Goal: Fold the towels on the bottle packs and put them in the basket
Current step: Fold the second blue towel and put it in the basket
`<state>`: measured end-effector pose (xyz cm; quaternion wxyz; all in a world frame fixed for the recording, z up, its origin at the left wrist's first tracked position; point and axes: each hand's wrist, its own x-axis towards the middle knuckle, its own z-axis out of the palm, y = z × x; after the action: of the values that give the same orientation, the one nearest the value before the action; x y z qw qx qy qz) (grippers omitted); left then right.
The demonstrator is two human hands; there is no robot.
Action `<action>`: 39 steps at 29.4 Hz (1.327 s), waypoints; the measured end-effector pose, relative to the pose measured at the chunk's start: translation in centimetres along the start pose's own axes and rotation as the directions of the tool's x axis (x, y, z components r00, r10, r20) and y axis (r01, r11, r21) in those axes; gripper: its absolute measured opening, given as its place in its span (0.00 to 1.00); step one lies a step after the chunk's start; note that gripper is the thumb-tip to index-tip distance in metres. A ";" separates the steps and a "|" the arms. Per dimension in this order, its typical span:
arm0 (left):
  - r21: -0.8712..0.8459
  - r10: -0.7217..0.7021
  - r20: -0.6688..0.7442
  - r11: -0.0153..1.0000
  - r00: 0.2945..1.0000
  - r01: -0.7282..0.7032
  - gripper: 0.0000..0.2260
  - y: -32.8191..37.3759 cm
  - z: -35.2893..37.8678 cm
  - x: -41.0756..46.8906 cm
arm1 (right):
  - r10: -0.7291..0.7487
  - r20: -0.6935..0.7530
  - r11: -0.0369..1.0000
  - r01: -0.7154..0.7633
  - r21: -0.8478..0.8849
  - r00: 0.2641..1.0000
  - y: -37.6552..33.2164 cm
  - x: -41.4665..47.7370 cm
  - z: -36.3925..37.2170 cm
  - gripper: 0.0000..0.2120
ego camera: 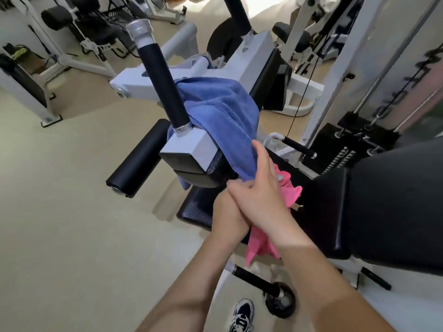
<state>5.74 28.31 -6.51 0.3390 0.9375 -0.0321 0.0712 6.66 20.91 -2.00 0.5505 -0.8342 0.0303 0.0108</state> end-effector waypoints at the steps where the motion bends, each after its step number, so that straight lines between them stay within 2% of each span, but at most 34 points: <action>1: -0.034 -0.041 0.067 0.998 0.997 0.043 0.04 0.6 0.1 -0.5 | -0.052 -0.035 0.992 0.047 -0.119 0.998 0.0 0.2 0.1 0.37; 3: -0.084 -0.130 0.326 0.983 0.936 0.166 0.11 1.1 0.6 -2.7 | -0.163 -0.096 0.940 0.125 -0.318 0.982 0.6 0.4 -0.1 0.33; 4: -0.056 -0.085 0.378 0.992 0.922 0.115 0.12 0.9 1.1 -3.9 | -0.174 -0.107 0.927 0.126 -0.354 0.979 1.1 0.4 -0.4 0.28; 5: -0.042 -0.026 0.439 0.998 0.898 0.049 0.10 0.5 1.4 -5.2 | -0.131 -0.100 0.930 0.087 -0.358 0.986 2.1 0.2 -0.6 0.21; 7: -0.035 0.086 0.642 0.996 0.762 -0.083 0.12 -0.1 1.5 -7.6 | 0.037 -0.073 0.911 -0.063 -0.406 0.997 4.9 -1.4 -1.1 0.05; 8: -0.044 0.135 0.693 0.988 0.708 -0.145 0.15 -0.2 1.0 -8.6 | 0.146 -0.040 0.900 -0.150 -0.409 0.988 6.7 -2.6 -1.4 0.07; 9: -0.065 0.173 0.666 0.983 0.726 -0.174 0.18 -0.7 0.6 -8.7 | 0.252 0.046 0.886 -0.212 -0.411 0.967 8.2 -4.0 -1.8 0.10; 10: -0.099 0.235 0.573 0.971 0.786 -0.218 0.20 -0.5 0.3 -8.6 | 0.358 0.171 0.850 -0.244 -0.467 0.918 9.6 -6.1 -2.9 0.11; 11: -0.123 0.277 0.470 0.961 0.838 -0.249 0.22 -0.3 0.5 -8.2 | 0.418 0.304 0.823 -0.215 -0.526 0.856 10.1 -8.1 -4.3 0.11; 12: -0.119 0.320 0.421 0.947 0.849 -0.298 0.24 -0.1 0.1 -7.5 | 0.439 0.402 0.825 -0.183 -0.535 0.804 9.7 -9.3 -5.5 0.13; 13: -0.111 0.375 0.463 0.923 0.803 -0.367 0.23 0.2 0.1 -7.0 | 0.411 0.451 0.870 -0.194 -0.453 0.792 8.8 -10.2 -7.0 0.16; 14: -0.106 0.398 0.535 0.907 0.745 -0.408 0.18 0.9 0.4 -6.8 | 0.367 0.440 0.917 -0.238 -0.321 0.819 7.4 -10.9 -8.5 0.20; 15: -0.122 0.383 0.594 0.912 0.707 -0.392 0.12 1.5 0.9 -7.2 | 0.331 0.393 0.939 -0.257 -0.229 0.858 6.2 -11.4 -10.1 0.21; 16: -0.165 0.345 0.632 0.935 0.694 -0.314 0.07 2.4 1.3 -7.8 | 0.279 0.330 0.957 -0.233 -0.172 0.902 5.4 -11.9 -11.5 0.19; 18: -0.322 0.311 0.591 0.937 0.745 -0.135 0.04 3.8 2.3 -9.4 | 0.198 0.174 0.964 -0.161 -0.210 0.965 5.4 -13.4 -13.9 0.10; 19: -0.389 0.302 0.561 0.918 0.771 -0.076 0.03 4.8 2.6 -10.1 | 0.186 0.083 0.958 -0.162 -0.235 0.979 5.9 -14.5 -15.1 0.10; 21: -0.460 0.263 0.571 0.887 0.778 0.038 0.04 7.1 2.7 -11.0 | 0.185 -0.105 0.955 -0.204 -0.215 0.977 7.4 -17.3 -17.3 0.08; 22: -0.469 0.238 0.628 0.875 0.741 0.117 0.07 8.3 2.6 -11.2 | 0.195 -0.202 0.949 -0.237 -0.209 0.960 8.0 -18.7 -18.3 0.06; 24: -0.483 0.275 0.777 0.837 0.566 0.257 0.12 10.3 2.5 -12.2 | 0.240 -0.330 0.940 -0.303 -0.155 0.913 9.6 -22.5 -20.8 0.05; 25: -0.498 0.326 0.814 0.818 0.481 0.288 0.12 11.1 2.4 -12.8 | 0.284 -0.329 0.939 -0.331 -0.094 0.901 10.2 -24.6 -21.9 0.04; 26: -0.519 0.371 0.826 0.794 0.425 0.317 0.11 12.0 2.2 -13.3 | 0.339 -0.282 0.932 -0.362 -0.030 0.897 10.6 -26.8 -22.9 0.02; 27: -0.534 0.389 0.831 0.755 0.397 0.379 0.10 12.9 2.0 -14.1 | 0.384 -0.237 0.922 -0.385 0.048 0.892 10.8 -29.1 -23.8 0.05; 29: -0.532 0.368 0.840 0.701 0.398 0.475 0.10 14.3 2.1 -16.0 | 0.450 -0.245 0.889 -0.404 0.217 0.859 11.1 -33.7 -24.9 0.09; 30: -0.527 0.367 0.841 0.722 0.398 0.449 0.09 14.9 2.3 -17.1 | 0.468 -0.306 0.880 -0.407 0.243 0.829 11.3 -36.0 -25.3 0.10; 31: -0.515 0.375 0.840 0.776 0.392 0.364 0.09 15.4 2.5 -18.2 | 0.459 -0.396 0.888 -0.414 0.200 0.795 11.8 -38.2 -25.6 0.09; 32: -0.493 0.395 0.842 0.840 0.368 0.228 0.09 15.7 3.0 -19.3 | 0.433 -0.499 0.886 -0.456 0.083 0.750 12.4 -40.4 -25.9 0.08; 33: -0.440 0.411 0.849 0.898 0.331 0.012 0.09 16.1 3.4 -20.6 | 0.403 -0.584 0.848 -0.527 -0.052 0.705 12.9 -42.7 -26.0 0.08; 34: -0.361 0.432 0.851 0.894 0.298 -0.265 0.09 16.2 4.0 -21.9 | 0.370 -0.631 0.773 -0.603 -0.198 0.681 13.3 -45.0 -26.1 0.09; 35: -0.274 0.463 0.841 0.812 0.282 -0.516 0.10 16.5 4.6 -23.4 | 0.342 -0.658 0.698 -0.650 -0.300 0.670 13.3 -47.1 -26.0 0.09; 36: -0.219 0.477 0.839 0.736 0.261 -0.640 0.10 17.0 4.8 -25.0 | 0.332 -0.683 0.642 -0.686 -0.341 0.650 13.4 -49.3 -25.8 0.08; 37: -0.228 0.477 0.848 0.722 0.231 -0.653 0.10 17.7 4.6 -26.7 | 0.320 -0.723 0.608 -0.718 -0.338 0.612 13.4 -51.6 -25.6 0.08; 38: -0.277 0.462 0.869 0.753 0.178 -0.597 0.10 18.6 4.3 -28.3 | 0.292 -0.775 0.583 -0.747 -0.321 0.560 13.4 -54.0 -25.4 0.09; 39: -0.341 0.445 0.887 0.810 0.122 -0.477 0.11 19.4 4.0 -29.7 | 0.252 -0.822 0.574 -0.763 -0.298 0.511 13.6 -56.1 -25.3 0.11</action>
<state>-25.25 11.24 -1.89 0.2005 0.7385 -0.5106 -0.3922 -50.56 -5.48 -1.69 0.1461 -0.8482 0.4938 -0.1238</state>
